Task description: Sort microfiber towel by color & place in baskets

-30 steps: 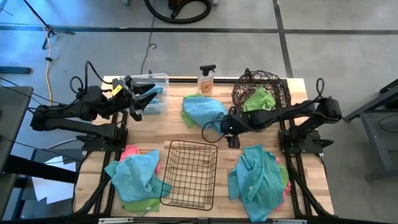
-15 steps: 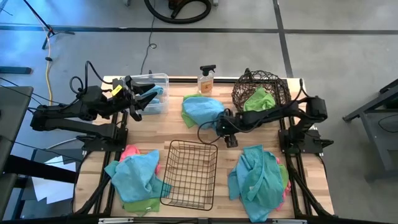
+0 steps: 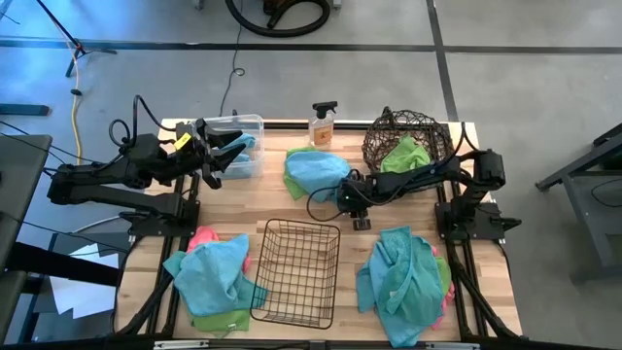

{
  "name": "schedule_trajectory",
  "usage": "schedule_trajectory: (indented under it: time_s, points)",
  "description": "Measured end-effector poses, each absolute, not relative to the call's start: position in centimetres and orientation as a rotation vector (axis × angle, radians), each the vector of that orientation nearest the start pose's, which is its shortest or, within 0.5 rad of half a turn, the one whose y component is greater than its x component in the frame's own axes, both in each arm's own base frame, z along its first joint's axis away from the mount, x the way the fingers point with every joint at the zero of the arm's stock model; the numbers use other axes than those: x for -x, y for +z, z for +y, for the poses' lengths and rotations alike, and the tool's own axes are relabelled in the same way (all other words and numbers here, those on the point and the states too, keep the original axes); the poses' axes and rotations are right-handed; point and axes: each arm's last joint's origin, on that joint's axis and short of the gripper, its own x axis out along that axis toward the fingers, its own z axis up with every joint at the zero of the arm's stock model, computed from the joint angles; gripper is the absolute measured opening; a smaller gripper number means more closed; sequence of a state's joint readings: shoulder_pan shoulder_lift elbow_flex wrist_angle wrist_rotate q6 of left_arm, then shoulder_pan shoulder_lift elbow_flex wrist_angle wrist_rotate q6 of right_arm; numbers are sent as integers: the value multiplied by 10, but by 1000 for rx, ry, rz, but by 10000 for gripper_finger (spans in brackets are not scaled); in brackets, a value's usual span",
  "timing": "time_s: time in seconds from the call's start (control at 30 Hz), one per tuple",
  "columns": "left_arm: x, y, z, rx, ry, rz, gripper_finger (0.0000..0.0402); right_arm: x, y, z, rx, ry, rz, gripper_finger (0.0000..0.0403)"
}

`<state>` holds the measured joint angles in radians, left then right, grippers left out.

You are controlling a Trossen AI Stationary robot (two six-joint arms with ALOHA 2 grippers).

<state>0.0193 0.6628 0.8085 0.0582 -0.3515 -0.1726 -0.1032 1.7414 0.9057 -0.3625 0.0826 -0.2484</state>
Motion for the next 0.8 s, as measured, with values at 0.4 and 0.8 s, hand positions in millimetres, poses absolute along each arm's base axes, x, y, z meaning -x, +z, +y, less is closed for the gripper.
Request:
schedule_trajectory:
  time_s: [0.4,0.8]
  points:
    - [-138,380,13,202,352,-233,179,-306,217,-37,138,-95,1098,3]
    - [-142,389,13,24,369,-304,179,-303,380,-54,209,-239,682,1]
